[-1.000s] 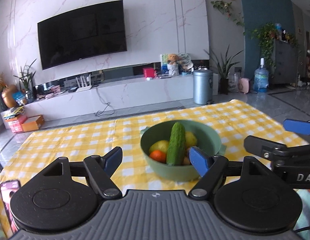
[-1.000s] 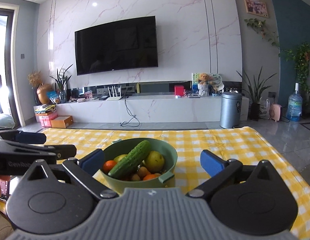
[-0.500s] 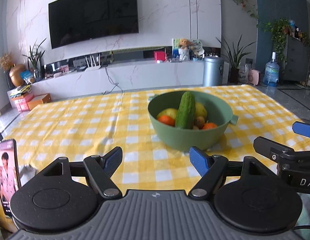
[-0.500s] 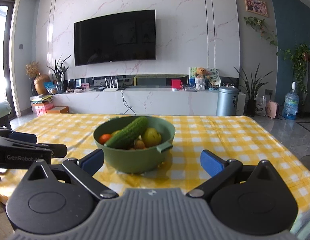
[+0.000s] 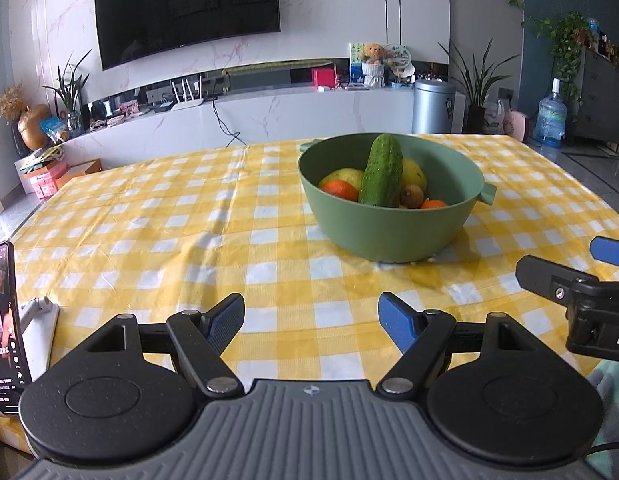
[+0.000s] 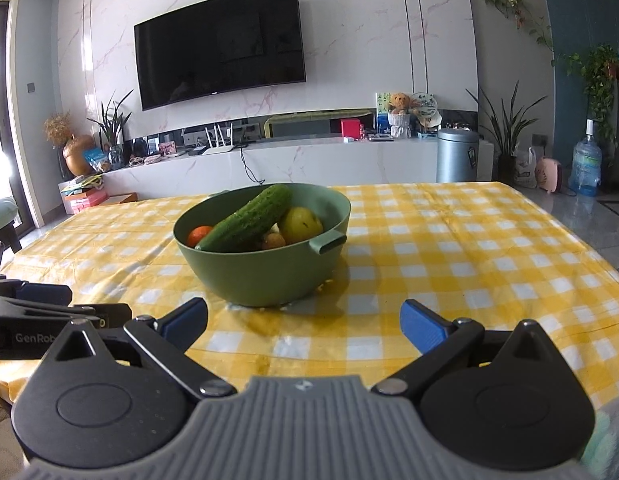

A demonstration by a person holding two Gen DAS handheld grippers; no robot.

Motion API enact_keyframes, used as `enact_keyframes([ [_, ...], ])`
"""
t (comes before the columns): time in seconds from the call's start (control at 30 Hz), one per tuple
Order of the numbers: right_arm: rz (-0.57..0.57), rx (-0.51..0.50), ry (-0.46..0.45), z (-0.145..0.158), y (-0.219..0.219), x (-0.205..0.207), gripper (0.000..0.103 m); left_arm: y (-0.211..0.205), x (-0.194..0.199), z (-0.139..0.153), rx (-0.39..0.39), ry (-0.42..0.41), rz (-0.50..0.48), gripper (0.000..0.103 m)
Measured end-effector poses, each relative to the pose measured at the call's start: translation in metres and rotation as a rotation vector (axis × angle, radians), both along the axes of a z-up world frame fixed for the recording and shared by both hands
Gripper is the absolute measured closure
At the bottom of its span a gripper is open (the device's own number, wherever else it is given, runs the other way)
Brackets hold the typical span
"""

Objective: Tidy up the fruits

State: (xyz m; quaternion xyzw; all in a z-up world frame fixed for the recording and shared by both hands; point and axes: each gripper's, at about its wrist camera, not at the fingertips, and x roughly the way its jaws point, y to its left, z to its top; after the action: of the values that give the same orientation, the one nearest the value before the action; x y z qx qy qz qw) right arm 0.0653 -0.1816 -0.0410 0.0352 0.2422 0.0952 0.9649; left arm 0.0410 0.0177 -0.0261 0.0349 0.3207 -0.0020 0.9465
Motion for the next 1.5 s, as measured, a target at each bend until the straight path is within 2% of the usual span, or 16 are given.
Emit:
enact_keyframes([
  [1.5,0.001,-0.017,-0.015,-0.003,-0.001,-0.004,0.004,-0.001,-0.006,0.011,-0.008,-0.014,-0.003,0.014],
])
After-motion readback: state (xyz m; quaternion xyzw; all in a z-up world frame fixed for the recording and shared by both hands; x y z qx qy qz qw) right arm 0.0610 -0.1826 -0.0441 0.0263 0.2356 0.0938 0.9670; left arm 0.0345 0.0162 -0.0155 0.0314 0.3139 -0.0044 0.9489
